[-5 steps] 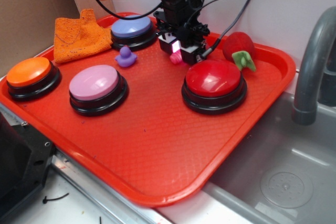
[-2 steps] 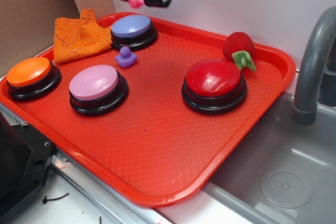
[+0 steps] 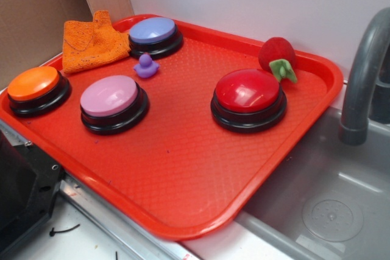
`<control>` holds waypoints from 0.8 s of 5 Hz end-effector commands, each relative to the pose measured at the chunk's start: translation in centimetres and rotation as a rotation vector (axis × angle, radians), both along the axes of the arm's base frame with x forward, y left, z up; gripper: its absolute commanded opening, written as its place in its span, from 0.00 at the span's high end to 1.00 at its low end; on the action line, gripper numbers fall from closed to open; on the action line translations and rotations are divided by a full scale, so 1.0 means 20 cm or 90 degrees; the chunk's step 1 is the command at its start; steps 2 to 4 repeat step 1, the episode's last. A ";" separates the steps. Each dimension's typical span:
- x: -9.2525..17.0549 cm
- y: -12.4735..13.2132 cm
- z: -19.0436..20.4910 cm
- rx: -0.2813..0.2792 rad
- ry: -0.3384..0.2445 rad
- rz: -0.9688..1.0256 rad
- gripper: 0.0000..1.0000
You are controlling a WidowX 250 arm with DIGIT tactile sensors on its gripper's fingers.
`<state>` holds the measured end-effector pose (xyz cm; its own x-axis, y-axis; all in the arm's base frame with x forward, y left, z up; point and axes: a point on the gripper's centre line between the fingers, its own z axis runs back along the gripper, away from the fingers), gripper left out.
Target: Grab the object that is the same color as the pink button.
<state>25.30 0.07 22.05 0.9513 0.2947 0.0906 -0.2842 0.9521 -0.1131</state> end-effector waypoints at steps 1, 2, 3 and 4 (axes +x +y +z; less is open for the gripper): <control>0.08 0.03 -0.01 0.071 0.052 0.013 0.00; 0.08 0.03 -0.01 0.071 0.052 0.013 0.00; 0.08 0.03 -0.01 0.071 0.052 0.013 0.00; 0.08 0.03 -0.01 0.071 0.052 0.013 0.00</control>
